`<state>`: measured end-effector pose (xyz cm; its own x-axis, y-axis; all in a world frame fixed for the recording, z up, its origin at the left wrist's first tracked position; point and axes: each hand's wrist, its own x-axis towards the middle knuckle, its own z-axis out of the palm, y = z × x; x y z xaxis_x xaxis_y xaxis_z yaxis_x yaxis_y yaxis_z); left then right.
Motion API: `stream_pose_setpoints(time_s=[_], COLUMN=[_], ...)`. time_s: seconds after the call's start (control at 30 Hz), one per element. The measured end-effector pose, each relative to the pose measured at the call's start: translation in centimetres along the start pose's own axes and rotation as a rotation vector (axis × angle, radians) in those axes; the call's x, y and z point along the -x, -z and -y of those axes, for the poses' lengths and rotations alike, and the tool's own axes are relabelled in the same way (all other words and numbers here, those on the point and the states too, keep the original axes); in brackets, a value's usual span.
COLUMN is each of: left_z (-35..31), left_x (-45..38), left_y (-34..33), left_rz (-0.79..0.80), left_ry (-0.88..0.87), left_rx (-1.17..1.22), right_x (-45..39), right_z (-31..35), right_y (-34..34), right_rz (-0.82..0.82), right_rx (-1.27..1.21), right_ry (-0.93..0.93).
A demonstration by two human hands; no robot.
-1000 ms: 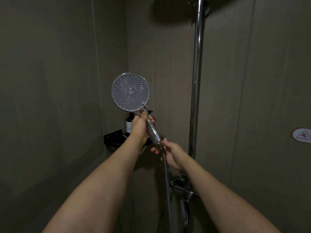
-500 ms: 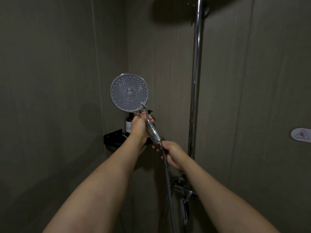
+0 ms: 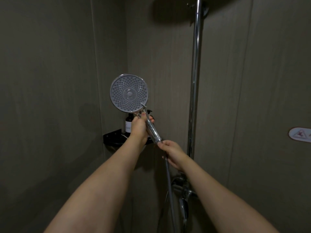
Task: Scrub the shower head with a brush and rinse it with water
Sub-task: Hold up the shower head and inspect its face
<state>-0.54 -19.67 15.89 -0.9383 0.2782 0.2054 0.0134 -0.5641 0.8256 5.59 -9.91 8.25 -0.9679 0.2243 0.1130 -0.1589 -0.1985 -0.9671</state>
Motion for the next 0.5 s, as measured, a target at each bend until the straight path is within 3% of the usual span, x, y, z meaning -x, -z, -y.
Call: stream_pose_setpoints(time_s=[0.13,0.37,0.5], left_z=[0.02,0.00,0.11], left_x=[0.03,-0.04,-0.16], left_y=[0.03,-0.01,0.10], left_rz=[-0.003,-0.012,-0.008], left_ry=[0.011,0.007,0.017], left_rx=[0.008,0.007,0.011], right_x=[0.14,-0.08,-0.03], right_z=[0.33,-0.01,0.16], right_y=[0.14,-0.18,-0.07], right_rz=[0.039,-0.055,0.004], right_rx=[-0.189,0.015,-0.216], right_ry=[-0.041,0.004,-0.027])
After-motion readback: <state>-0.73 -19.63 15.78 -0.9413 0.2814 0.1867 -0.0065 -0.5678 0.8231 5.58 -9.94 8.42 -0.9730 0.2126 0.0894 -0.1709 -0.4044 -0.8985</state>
